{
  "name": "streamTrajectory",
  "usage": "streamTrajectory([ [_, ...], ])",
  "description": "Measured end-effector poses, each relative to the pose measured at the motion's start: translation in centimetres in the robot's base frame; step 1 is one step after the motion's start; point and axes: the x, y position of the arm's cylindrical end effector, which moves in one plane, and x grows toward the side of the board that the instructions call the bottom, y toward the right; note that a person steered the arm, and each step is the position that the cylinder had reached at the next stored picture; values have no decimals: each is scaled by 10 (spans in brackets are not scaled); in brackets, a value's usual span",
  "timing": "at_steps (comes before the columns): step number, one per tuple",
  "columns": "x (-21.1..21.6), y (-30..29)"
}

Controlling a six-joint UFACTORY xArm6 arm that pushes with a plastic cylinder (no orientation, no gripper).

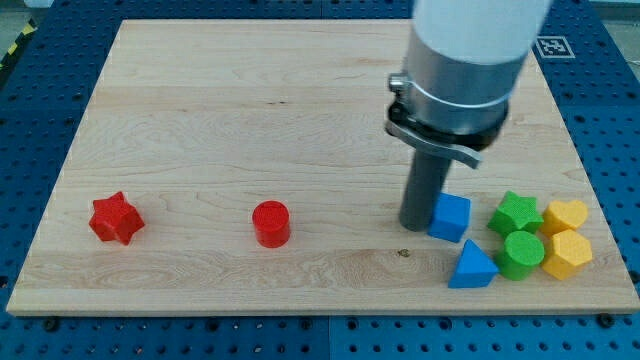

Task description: Push the blue blocks into the green blocks

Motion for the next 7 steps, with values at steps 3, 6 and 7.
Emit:
streamTrajectory([
  [3, 35, -53],
  [6, 56, 20],
  [7, 72, 15],
])
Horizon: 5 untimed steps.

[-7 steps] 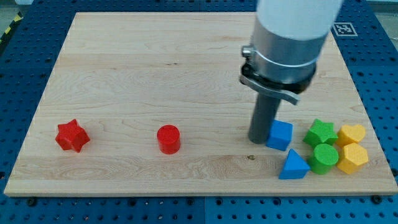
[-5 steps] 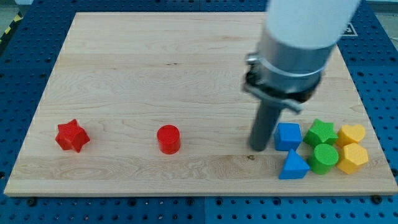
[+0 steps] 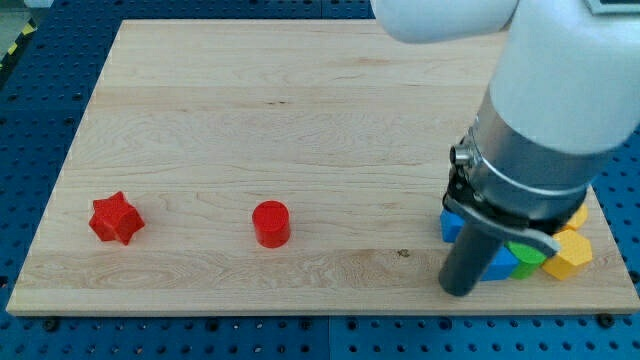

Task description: Push the blue blocks into the green blocks

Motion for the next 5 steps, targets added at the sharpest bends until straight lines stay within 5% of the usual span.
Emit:
streamTrajectory([
  [3, -11, -52],
  [5, -87, -42],
])
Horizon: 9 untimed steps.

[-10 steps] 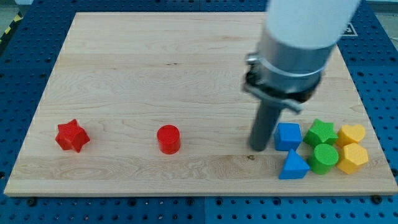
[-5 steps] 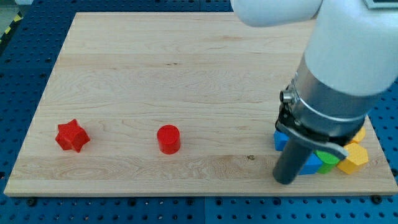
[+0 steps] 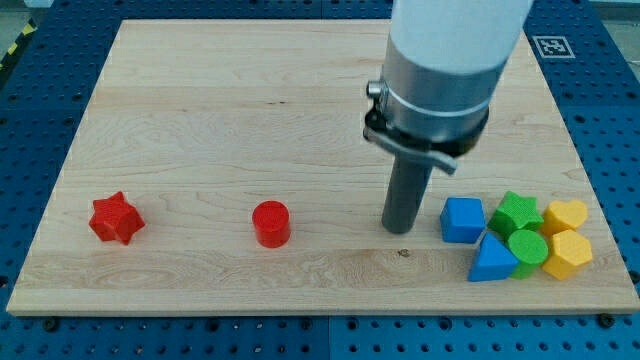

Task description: Push the blue blocks into the green blocks

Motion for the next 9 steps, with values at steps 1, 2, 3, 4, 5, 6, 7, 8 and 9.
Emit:
streamTrajectory([
  [1, -7, 16],
  [2, 2, 22],
  [3, -5, 33],
  [4, -5, 34],
  [5, -5, 36],
  [6, -5, 40],
  [7, -5, 57],
  [8, -5, 58],
  [9, -30, 53],
])
